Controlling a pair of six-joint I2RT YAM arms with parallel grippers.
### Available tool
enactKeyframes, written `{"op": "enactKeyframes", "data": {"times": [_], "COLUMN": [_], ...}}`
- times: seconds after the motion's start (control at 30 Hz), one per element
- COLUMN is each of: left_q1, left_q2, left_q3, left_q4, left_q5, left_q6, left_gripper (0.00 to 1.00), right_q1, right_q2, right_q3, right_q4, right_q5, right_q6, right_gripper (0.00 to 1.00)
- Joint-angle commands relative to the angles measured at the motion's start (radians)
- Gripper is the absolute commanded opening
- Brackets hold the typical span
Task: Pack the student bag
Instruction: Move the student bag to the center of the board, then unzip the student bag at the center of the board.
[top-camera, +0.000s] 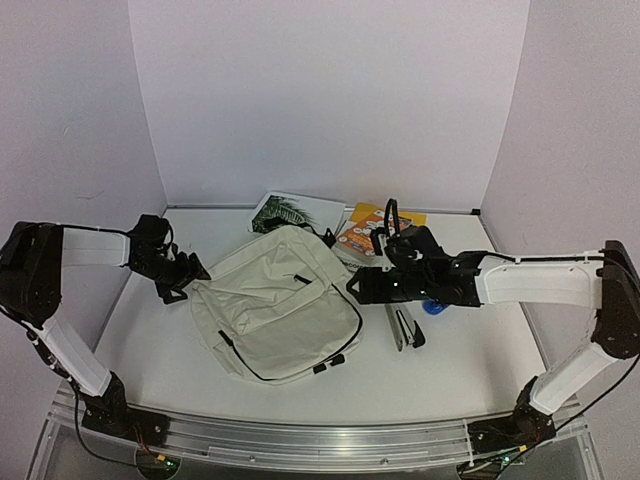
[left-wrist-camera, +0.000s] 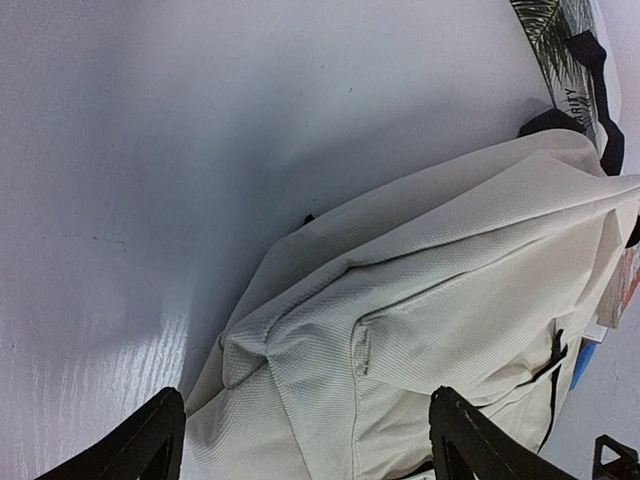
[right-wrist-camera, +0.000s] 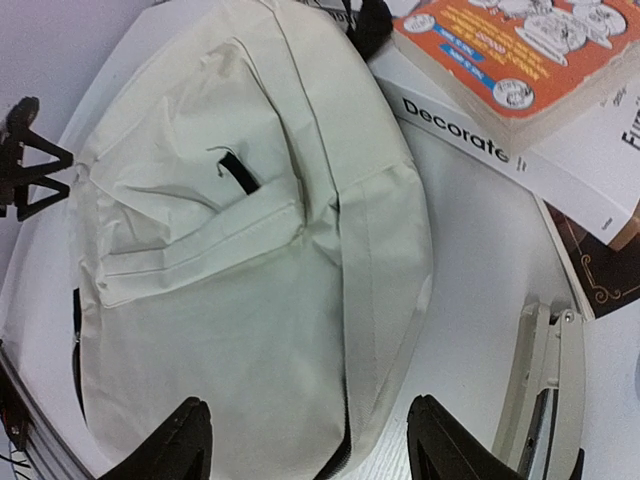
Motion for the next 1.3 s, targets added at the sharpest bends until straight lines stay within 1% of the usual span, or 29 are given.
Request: {"op": "enactKeyframes", "data": {"times": [0.0, 0.2, 0.3, 0.33, 0.47, 0.53, 0.57, 0.6, 0.63, 0.7, 0.8, 0.83, 0.9, 1.03, 1.27], "left_q1": [-0.006, -0.024, -0.037, -0.041, -0.056, -0.062, -0.066, -0.066, -0.072, -0.083, -0.096, -0.102, -0.118, -0.152, -0.179], "left_q2": [-0.009, -0.011, 0.011, 0.018, 0.043, 0.038, 0.027, 0.024, 0.0, -0.035, -0.093, -0.112, -0.144, -0.196, -0.218], "left_q3": [-0.029, -0.076, -0.09, -0.094, -0.097, -0.101, -0.104, -0.106, -0.113, -0.118, -0.126, -0.126, -0.122, -0.104, -0.083], "left_q4": [0.015, 0.019, 0.069, 0.089, 0.154, 0.17, 0.177, 0.181, 0.189, 0.195, 0.208, 0.21, 0.212, 0.202, 0.182], "left_q5": [-0.019, -0.047, -0.018, -0.004, 0.042, 0.052, 0.058, 0.06, 0.064, 0.073, 0.111, 0.122, 0.145, 0.171, 0.18], "left_q6": [-0.012, -0.032, -0.034, -0.034, -0.032, -0.03, -0.026, -0.024, -0.013, 0.001, 0.017, 0.022, 0.035, 0.061, 0.067], "left_gripper": [0.84, 0.84, 0.79, 0.76, 0.56, 0.42, 0.32, 0.3, 0.21, 0.11, 0.03, 0.01, 0.0, 0.0, 0.0], "right_q1": [0.027, 0.109, 0.156, 0.166, 0.216, 0.239, 0.256, 0.259, 0.273, 0.291, 0.306, 0.309, 0.313, 0.318, 0.318], "right_q2": [-0.045, -0.006, 0.032, 0.045, 0.107, 0.141, 0.159, 0.164, 0.197, 0.241, 0.314, 0.334, 0.371, 0.43, 0.504], "right_q3": [0.057, 0.102, 0.122, 0.127, 0.159, 0.178, 0.196, 0.2, 0.225, 0.256, 0.312, 0.331, 0.369, 0.437, 0.501], "right_q4": [-0.02, 0.006, 0.059, 0.076, 0.144, 0.152, 0.153, 0.153, 0.154, 0.153, 0.153, 0.153, 0.153, 0.152, 0.153], "right_q5": [0.017, 0.015, -0.017, -0.037, -0.069, -0.065, -0.057, -0.055, -0.045, -0.041, -0.049, -0.053, -0.058, -0.069, -0.059], "right_q6": [-0.03, -0.046, -0.043, -0.039, -0.021, -0.022, -0.029, -0.031, -0.044, -0.057, -0.072, -0.075, -0.078, -0.091, -0.093], "right_gripper": [0.66, 0.63, 0.63, 0.63, 0.62, 0.6, 0.6, 0.59, 0.59, 0.58, 0.54, 0.52, 0.49, 0.48, 0.42]}}
